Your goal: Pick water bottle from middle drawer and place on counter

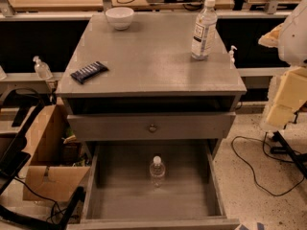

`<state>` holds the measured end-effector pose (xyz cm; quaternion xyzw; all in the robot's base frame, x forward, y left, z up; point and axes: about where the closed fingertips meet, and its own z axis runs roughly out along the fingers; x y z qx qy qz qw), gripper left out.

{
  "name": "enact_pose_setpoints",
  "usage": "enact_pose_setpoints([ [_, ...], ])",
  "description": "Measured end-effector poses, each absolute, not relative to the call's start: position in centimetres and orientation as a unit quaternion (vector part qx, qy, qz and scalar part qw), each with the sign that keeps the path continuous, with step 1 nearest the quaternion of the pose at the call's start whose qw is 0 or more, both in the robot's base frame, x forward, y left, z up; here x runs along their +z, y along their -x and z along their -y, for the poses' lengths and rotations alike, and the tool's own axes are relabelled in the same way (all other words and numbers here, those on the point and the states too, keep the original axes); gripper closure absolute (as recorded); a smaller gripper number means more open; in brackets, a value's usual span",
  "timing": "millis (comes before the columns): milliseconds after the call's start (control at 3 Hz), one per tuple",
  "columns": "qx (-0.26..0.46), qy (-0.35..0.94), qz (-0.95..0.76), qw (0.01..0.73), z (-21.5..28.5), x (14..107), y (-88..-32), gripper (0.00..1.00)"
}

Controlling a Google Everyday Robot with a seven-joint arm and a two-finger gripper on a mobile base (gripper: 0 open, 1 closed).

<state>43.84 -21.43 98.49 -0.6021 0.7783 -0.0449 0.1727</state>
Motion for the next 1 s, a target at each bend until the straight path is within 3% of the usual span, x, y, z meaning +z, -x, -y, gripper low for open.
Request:
enact_pose_setpoints([
  [667, -0.022, 0.606, -0.766, 0.214, 21.6, 99.7, -43.5, 0.00],
  [1000, 0.047, 0.597, -0.747, 0.290, 23.7, 94.1, -44.4, 0.00],
])
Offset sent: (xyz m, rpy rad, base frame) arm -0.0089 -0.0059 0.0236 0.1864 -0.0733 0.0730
